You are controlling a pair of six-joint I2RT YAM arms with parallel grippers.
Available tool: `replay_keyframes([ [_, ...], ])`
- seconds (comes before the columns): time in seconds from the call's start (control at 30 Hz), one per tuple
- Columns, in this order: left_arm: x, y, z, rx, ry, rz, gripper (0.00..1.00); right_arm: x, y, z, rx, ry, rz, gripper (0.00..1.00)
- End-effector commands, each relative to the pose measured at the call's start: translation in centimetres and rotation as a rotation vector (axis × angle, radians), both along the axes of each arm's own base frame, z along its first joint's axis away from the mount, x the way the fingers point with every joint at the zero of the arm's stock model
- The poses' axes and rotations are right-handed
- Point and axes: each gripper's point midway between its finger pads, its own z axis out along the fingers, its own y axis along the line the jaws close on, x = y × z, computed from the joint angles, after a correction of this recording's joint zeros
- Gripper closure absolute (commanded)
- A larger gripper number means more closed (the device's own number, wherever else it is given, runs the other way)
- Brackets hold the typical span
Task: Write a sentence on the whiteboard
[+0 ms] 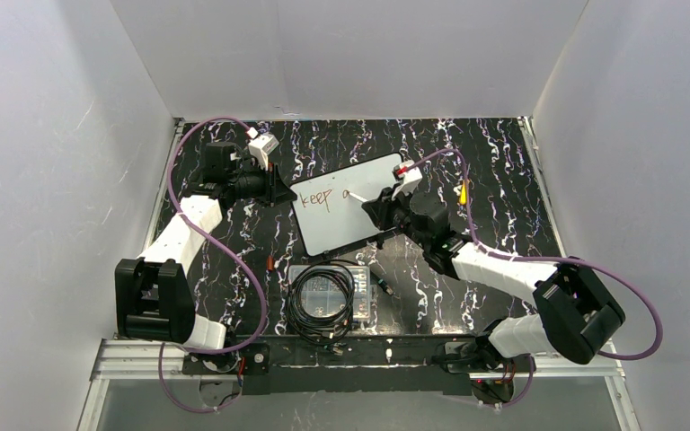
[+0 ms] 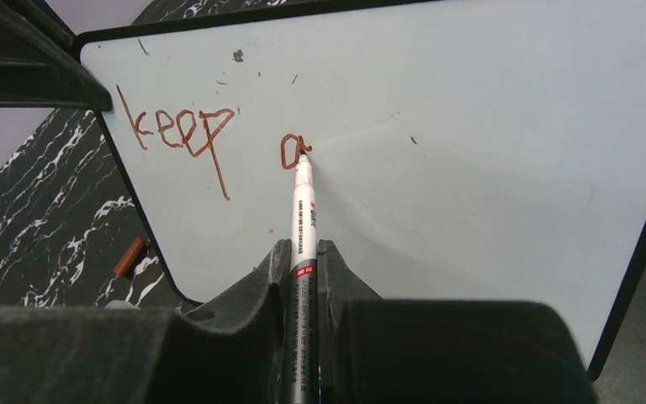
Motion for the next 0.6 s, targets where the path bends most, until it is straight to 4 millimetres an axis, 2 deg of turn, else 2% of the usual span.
replay_keyframes([
  [0.0, 0.3, 0.3, 2.2, 0.009, -0.075, -0.005, 1.00, -0.3, -1.0, -1.5, -0.033, 0.034, -0.022, 0.99],
  [0.33, 0.4, 0.3, 2.2, 0.006, -0.076, -0.005, 1.00, -1.6, -0.8, -3.1, -0.044, 0.076, 0.008, 0.99],
  [0.57, 0.4, 0.2, 2.2, 0.005, -0.077, -0.006, 1.00, -1.8, 0.2, -2.4, -0.025, 0.066, 0.033, 0.99],
])
